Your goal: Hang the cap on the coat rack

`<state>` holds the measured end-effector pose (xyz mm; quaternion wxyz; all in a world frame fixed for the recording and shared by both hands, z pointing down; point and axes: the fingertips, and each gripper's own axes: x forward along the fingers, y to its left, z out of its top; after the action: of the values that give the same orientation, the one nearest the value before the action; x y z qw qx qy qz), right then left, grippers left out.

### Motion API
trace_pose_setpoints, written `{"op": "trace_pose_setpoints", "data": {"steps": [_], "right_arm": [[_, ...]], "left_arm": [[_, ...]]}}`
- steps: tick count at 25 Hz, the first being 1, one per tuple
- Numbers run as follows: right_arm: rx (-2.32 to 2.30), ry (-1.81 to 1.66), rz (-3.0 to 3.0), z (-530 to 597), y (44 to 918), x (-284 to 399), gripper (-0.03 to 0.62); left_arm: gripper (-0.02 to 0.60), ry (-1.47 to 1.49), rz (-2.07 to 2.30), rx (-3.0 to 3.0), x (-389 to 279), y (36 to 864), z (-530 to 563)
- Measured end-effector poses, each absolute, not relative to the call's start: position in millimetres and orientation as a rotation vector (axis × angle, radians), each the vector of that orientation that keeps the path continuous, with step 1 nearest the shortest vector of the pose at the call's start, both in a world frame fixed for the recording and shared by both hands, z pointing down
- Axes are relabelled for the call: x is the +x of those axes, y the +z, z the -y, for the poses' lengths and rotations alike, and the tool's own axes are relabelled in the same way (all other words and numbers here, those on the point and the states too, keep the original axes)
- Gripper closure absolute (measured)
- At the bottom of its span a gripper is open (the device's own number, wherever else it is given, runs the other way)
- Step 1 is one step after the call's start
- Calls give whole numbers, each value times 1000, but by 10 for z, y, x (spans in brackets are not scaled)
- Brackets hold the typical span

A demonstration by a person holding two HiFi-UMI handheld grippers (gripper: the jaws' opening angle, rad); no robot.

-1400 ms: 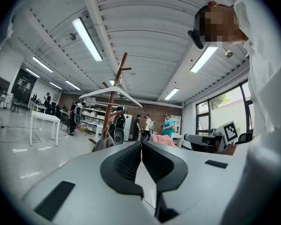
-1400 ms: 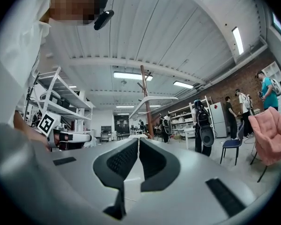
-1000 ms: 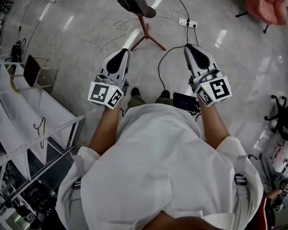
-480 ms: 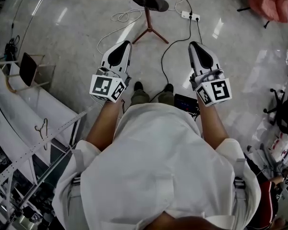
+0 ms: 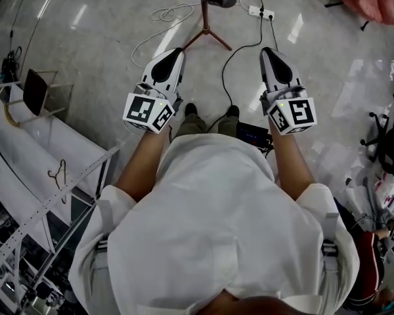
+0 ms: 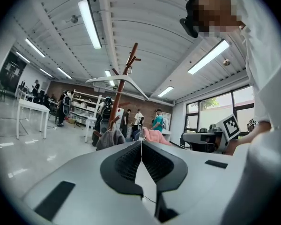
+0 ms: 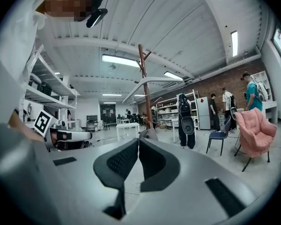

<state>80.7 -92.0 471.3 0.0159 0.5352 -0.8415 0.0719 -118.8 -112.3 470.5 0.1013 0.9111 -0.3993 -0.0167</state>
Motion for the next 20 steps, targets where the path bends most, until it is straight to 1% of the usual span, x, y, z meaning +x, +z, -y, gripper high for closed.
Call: {"op": "trace_pose_setpoints", "data": {"steps": [6, 16, 20], "right_arm": [[1638, 190, 2627, 826, 4642, 725, 568], [1673, 203, 2624, 677, 4631, 875, 568], [1708, 220, 2630, 665, 4612, 1044, 568]], "left_arm": [[560, -39, 1075, 2736, -1044, 4670, 1023], [560, 7, 986, 2770, -827, 4690, 931], [560, 13, 961, 2804, -647, 4621, 902]]}}
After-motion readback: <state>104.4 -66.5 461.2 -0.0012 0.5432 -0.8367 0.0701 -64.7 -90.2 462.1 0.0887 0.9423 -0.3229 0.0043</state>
